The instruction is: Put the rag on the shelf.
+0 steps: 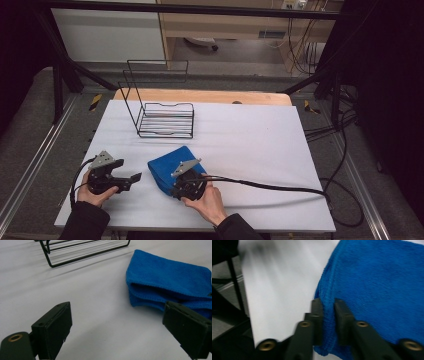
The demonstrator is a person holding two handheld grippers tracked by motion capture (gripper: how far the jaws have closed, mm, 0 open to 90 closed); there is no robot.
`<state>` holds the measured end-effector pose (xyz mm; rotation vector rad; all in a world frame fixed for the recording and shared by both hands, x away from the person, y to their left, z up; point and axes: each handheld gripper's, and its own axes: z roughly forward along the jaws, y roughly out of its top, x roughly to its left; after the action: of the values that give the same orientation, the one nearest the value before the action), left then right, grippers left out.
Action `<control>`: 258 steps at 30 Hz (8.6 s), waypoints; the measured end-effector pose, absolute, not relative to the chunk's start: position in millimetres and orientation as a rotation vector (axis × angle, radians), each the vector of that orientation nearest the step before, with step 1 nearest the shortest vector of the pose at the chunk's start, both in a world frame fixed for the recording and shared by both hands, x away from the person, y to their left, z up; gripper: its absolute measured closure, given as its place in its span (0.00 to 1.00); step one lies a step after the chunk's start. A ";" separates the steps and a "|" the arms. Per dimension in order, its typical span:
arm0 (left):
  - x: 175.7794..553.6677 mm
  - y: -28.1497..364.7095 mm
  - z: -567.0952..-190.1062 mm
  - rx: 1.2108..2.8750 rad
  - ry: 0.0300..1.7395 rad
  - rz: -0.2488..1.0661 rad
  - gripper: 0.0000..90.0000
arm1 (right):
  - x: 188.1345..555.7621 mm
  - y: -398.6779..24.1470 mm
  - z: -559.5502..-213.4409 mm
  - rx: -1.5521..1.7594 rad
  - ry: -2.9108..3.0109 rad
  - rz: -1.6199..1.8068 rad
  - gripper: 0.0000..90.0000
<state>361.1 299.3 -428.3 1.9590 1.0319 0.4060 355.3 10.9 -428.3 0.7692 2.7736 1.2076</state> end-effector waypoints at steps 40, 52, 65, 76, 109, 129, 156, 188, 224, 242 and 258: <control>360.5 295.7 -427.9 1.958 1.034 0.393 0.10 | 355.9 -88.4 -428.2 1.262 2.528 1.104 0.95; 363.0 281.1 -421.6 1.964 1.031 0.372 0.10 | 351.2 -111.1 -428.3 1.226 2.427 1.193 0.54; 378.5 256.2 -412.1 1.973 1.040 0.375 0.10 | 440.2 -102.8 -439.1 1.179 2.421 1.233 0.60; 383.5 250.9 -412.0 1.978 1.056 0.371 0.12 | 453.5 -88.2 -449.5 1.192 2.481 1.220 0.96; 438.0 180.1 -443.6 2.133 1.113 0.249 0.70 | 448.7 -104.4 -453.4 1.235 2.444 1.202 0.71; 433.4 171.6 -443.4 2.128 1.132 0.232 0.95 | 450.4 -99.5 -449.1 1.257 2.521 1.182 0.97; 406.6 193.9 -404.2 1.900 1.038 0.248 0.96 | 417.1 -112.6 -405.9 1.137 2.345 1.423 0.97; 385.7 197.8 -364.7 1.804 0.940 0.338 0.96 | 393.4 -118.4 -363.2 0.989 2.211 1.547 0.97; 370.8 223.9 -322.3 1.609 0.897 0.472 0.96 | 385.6 -95.6 -312.2 0.817 2.070 1.655 0.97; 371.2 241.5 -294.6 1.505 0.871 0.542 0.96 | 389.8 -76.9 -285.4 0.752 1.981 1.711 0.97; 379.6 258.1 -271.9 1.426 0.863 0.590 0.96 | 397.8 -54.1 -261.7 0.703 1.894 1.738 0.97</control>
<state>379.6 258.1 -271.9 1.4265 0.8633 0.5904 397.8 -54.1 -261.7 0.7026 1.8944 1.7378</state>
